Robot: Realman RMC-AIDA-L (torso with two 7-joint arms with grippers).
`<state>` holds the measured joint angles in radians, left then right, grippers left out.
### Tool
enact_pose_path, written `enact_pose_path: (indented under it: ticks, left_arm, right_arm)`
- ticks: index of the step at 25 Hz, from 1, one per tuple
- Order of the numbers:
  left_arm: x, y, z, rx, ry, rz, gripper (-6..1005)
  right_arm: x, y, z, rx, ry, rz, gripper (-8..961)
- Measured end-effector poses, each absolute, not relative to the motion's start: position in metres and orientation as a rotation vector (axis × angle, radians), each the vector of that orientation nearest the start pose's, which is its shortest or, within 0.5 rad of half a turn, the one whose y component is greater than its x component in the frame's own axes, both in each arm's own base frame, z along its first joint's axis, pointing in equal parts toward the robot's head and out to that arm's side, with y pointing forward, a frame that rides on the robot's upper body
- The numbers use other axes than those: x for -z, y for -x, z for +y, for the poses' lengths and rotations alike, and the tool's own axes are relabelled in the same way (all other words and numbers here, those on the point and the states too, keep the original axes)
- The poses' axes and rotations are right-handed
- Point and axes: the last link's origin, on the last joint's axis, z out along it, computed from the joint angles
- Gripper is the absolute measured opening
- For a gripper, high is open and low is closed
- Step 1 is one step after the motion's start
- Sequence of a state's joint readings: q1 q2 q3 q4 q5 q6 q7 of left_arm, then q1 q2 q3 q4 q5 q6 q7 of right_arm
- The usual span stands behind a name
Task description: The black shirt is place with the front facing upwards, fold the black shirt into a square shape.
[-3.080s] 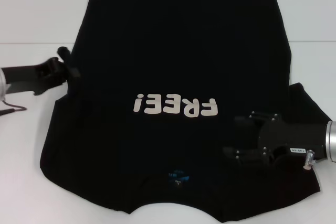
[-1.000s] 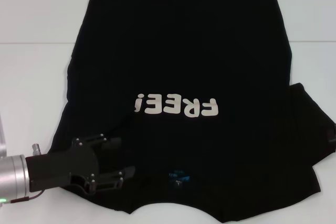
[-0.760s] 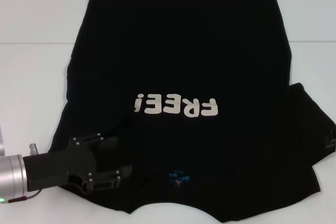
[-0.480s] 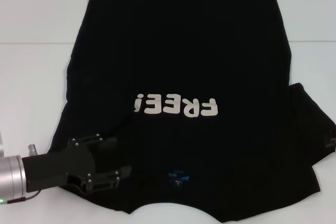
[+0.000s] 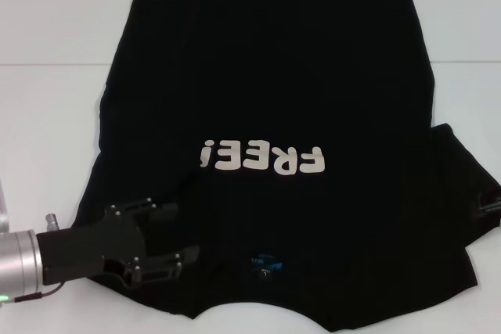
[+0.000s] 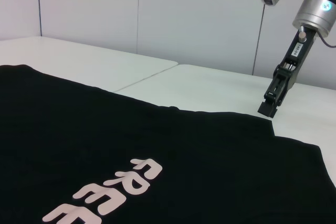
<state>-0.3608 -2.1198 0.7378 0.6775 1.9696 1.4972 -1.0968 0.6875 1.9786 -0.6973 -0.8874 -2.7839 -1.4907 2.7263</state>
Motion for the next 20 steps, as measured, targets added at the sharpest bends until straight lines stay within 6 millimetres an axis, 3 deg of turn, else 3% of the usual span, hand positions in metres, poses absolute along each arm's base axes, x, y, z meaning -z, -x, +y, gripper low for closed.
enact_pose_path:
  ticks: [20]
  left_arm:
    - [0.017,0.302,0.289,0.584,2.666,-0.433,764]
  right_arm:
    - [-0.062,-0.301,0.381,0.178,1.954,1.827,895]
